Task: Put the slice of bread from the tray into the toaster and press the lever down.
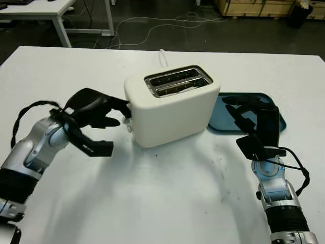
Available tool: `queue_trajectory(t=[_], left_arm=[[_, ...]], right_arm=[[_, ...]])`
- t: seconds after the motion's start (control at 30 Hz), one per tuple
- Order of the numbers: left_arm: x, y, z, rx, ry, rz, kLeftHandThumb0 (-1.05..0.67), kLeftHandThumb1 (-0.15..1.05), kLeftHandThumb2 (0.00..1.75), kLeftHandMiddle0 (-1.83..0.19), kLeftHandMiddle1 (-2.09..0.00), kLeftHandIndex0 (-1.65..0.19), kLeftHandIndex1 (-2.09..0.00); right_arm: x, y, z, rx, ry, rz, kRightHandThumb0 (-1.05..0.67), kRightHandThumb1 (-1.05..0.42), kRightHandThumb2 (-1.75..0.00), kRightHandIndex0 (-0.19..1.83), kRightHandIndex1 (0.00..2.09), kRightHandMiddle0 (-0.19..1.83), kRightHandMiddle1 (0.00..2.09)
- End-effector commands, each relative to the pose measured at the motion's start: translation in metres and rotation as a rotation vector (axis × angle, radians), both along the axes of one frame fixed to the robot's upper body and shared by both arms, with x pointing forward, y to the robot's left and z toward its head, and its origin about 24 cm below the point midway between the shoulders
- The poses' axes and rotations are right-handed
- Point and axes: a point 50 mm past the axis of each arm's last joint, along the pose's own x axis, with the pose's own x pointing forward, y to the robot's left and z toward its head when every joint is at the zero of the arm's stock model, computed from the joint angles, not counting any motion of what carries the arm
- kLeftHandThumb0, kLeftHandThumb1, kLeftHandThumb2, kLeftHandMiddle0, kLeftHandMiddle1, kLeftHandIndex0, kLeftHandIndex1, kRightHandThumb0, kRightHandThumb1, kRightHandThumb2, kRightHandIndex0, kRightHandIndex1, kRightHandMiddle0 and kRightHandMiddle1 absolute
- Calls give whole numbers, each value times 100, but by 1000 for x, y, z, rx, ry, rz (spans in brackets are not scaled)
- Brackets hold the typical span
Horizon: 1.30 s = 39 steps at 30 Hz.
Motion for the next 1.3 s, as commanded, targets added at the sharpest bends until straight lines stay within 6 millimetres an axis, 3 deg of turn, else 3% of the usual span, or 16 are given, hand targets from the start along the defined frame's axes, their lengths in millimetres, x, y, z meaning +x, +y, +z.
queue_trajectory(t=[0.0,0.13,0.3,0.53,0.6,0.67,0.73,0.83,0.97,1.03,1.27], left_arm=[[-34,-60,-128,394,653,-64,-44,92,17,-82,-106,-104,-38],[-41,-67,-133,385,673,-29,-41,92,21,-84,-104,-104,-41],[-42,-60,-134,374,668,-13,-38,92,23,-81,-105,-105,-46],[-41,-56,-129,288,646,-4,-36,92,20,-83,-133,-95,-91],[-41,-56,-127,241,627,13,-37,92,17,-80,-147,-89,-109],[-41,-57,-124,190,594,33,-37,92,15,-74,-168,-76,-141],[-41,-57,-127,161,592,82,-36,92,17,-70,-173,-68,-153],[-47,-58,-150,126,655,134,-35,92,20,-65,-167,-65,-145],[-62,-65,-182,96,785,199,-41,92,19,-81,-99,-85,-61],[-65,-65,-185,83,796,216,-41,92,21,-80,-92,-90,-39],[-69,-60,-185,33,753,225,-42,92,18,-65,-96,-91,-27]], right_arm=[[-1,-4,-1,23,-6,3,-29,-92,-13,63,156,90,58],[-1,-6,0,14,-9,3,-31,-92,-13,63,157,90,59],[0,-5,0,5,-4,3,-33,-92,-13,63,156,90,61],[0,-4,-1,10,9,3,-33,-92,-13,62,156,86,67],[0,-5,-1,11,9,2,-33,-92,-13,63,153,86,67],[0,-5,-1,13,9,0,-34,-92,-12,63,152,86,66],[-1,-5,-1,10,9,0,-34,-92,-12,64,152,86,66],[-1,-6,-2,12,13,5,-35,-92,-13,64,152,87,67],[-2,-10,-3,7,17,8,-37,-92,-14,63,156,86,70],[-2,-12,-3,6,18,8,-39,-92,-15,64,156,86,71],[-3,-14,-1,5,26,-3,-38,-92,-14,62,160,85,74]])
